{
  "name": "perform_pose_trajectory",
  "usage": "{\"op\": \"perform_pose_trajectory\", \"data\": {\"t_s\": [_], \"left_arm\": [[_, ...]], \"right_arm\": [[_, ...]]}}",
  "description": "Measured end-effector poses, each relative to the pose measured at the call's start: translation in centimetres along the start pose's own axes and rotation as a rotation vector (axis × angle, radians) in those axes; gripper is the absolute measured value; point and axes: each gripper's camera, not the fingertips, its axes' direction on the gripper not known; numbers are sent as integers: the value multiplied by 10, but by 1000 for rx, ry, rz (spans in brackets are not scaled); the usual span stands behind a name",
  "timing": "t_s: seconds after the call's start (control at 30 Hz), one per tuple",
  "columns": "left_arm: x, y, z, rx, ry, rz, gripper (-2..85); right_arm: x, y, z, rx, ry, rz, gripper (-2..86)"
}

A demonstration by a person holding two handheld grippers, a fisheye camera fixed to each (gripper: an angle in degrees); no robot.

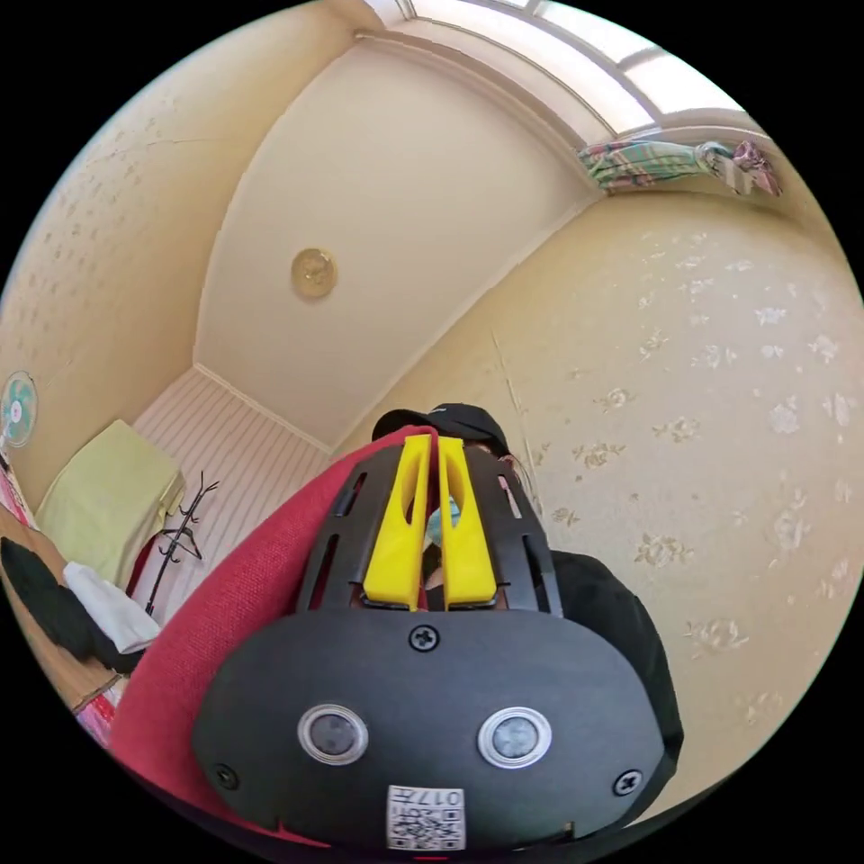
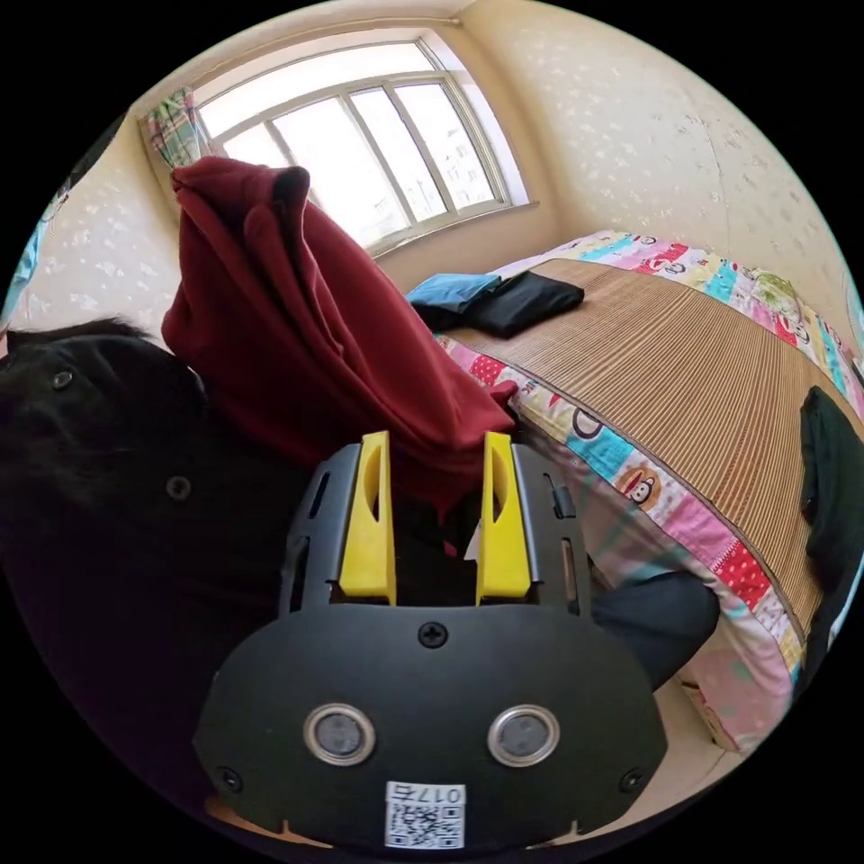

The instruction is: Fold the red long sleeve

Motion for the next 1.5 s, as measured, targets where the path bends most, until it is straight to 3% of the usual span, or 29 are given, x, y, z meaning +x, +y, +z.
{"op": "perform_pose_trajectory", "data": {"t_s": [0.13, 0.27, 0.43, 0.57, 0.7, 0.9, 1.03, 1.13, 1.23, 1.3, 1.37, 1.5], "left_arm": [[-8, 8, 6, 43, 210, -11, -5], [-2, 16, 20, 36, 371, -27, -6], [33, 19, 22, 23, 372, 16, -6], [64, 20, 13, 47, 369, 77, -7], [53, 30, 22, 42, 380, 32, -7], [-6, 50, 53, 28, 451, -108, -7], [-7, 47, 54, 5, 427, -74, -7], [21, 30, 42, -54, 272, 31, -7], [54, 4, 30, -158, -28, 78, -8], [73, -6, 30, -175, -329, 101, -8], [80, -6, 43, -200, -491, 138, -8], [61, -8, 95, -184, -646, 178, -9]], "right_arm": [[-16, -4, 24, -28, 92, -21, 157], [-31, -16, 22, 77, 251, -19, 163], [-34, -28, 26, -70, 107, -171, 153], [-38, -4, 16, -48, 266, -165, 138], [-36, 3, 35, -78, 271, -110, 139], [-62, -26, 78, -19, 318, -162, 91], [-67, -37, 18, 219, 419, -100, 52], [-60, -34, -60, 447, 594, 41, 41], [-77, -28, -145, 680, 696, 92, 35], [-92, -20, -184, 808, 701, 93, 32], [-124, -6, -222, 943, 721, 61, 29], [-171, -2, -251, 1103, 811, -32, 28]]}}
